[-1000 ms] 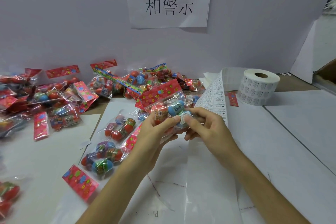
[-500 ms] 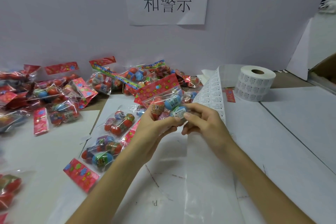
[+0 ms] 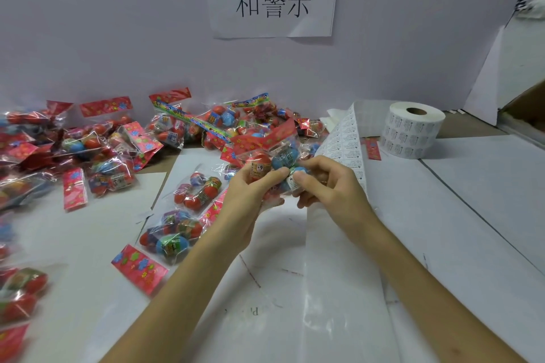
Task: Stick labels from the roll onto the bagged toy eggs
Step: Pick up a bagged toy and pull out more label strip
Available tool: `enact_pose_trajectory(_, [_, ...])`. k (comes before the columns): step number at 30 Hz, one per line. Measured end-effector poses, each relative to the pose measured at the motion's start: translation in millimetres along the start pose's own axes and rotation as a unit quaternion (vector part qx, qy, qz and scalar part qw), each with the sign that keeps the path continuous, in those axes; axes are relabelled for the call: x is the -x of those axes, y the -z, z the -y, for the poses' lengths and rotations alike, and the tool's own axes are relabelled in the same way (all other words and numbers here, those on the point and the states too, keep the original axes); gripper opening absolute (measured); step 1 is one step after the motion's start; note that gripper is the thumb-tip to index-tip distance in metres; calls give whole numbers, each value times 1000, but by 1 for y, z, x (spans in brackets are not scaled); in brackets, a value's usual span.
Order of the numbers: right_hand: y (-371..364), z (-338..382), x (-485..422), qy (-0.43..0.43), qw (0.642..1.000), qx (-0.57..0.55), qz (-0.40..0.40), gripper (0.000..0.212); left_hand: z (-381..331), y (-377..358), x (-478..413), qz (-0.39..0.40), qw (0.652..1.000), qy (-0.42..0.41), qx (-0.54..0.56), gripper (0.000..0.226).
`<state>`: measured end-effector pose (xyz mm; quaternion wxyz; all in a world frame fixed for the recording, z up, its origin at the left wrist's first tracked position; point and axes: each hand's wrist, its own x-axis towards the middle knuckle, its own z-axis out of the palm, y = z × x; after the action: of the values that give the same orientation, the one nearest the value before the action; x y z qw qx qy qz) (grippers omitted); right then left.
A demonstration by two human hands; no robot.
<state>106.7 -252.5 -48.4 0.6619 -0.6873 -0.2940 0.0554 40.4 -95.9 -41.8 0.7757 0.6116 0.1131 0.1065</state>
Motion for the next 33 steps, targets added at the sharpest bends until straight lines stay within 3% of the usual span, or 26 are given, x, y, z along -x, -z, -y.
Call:
enact_pose_trajectory(3, [-2, 0, 1, 1, 1000, 0, 6, 8, 1, 1, -1, -12, 1000, -16, -14, 24])
enact_pose_trajectory(19, [2, 0, 0, -4, 1000, 3, 4, 19, 9, 1, -3, -8, 990, -114, -87, 23])
enact_pose_trajectory(26, [2, 7, 2, -23, 999, -20, 21, 18, 4, 2, -2, 10, 995, -79, -51, 24])
enact_pose_trajectory(33, [-1, 2, 2, -8, 1000, 15, 5, 6, 5, -1, -1, -15, 989, -125, -84, 19])
